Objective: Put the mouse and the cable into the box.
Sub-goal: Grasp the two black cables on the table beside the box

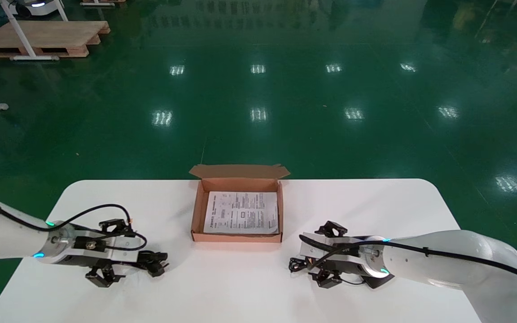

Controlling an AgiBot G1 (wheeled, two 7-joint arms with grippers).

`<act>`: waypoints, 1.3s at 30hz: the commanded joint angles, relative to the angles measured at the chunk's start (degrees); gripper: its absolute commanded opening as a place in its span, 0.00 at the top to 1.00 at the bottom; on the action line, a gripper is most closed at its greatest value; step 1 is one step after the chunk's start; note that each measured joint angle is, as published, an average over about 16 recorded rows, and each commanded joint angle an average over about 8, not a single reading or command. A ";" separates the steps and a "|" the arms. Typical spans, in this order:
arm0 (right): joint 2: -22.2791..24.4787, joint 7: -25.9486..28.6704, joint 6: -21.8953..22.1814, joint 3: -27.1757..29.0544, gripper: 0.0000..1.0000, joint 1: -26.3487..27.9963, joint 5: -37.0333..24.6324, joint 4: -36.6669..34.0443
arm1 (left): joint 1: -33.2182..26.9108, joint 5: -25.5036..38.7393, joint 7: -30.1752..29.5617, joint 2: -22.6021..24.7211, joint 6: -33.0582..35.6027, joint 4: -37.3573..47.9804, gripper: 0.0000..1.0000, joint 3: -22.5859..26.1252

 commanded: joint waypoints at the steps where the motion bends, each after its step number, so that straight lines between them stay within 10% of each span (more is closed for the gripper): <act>1: -0.31 -1.94 0.01 0.30 0.00 0.64 0.92 -2.27 | -0.14 -0.09 0.34 0.11 -0.09 0.45 0.00 -0.06; 4: -0.73 -3.24 -0.07 0.52 0.30 0.96 1.63 -3.67 | -0.24 -0.13 0.52 0.19 -0.18 0.78 0.06 -0.09; 10: -0.88 -3.51 -0.18 0.65 1.00 1.10 2.03 -4.13 | -0.30 -0.17 0.57 0.24 -0.24 0.95 0.81 -0.12; 12: -0.81 -3.36 -0.19 0.63 1.00 1.07 1.95 -3.92 | -0.29 -0.17 0.55 0.24 -0.24 0.91 1.00 -0.11; 39: -0.44 -2.60 -0.15 0.45 1.00 0.80 1.41 -2.76 | -0.18 -0.15 0.43 0.16 -0.16 0.61 1.00 -0.08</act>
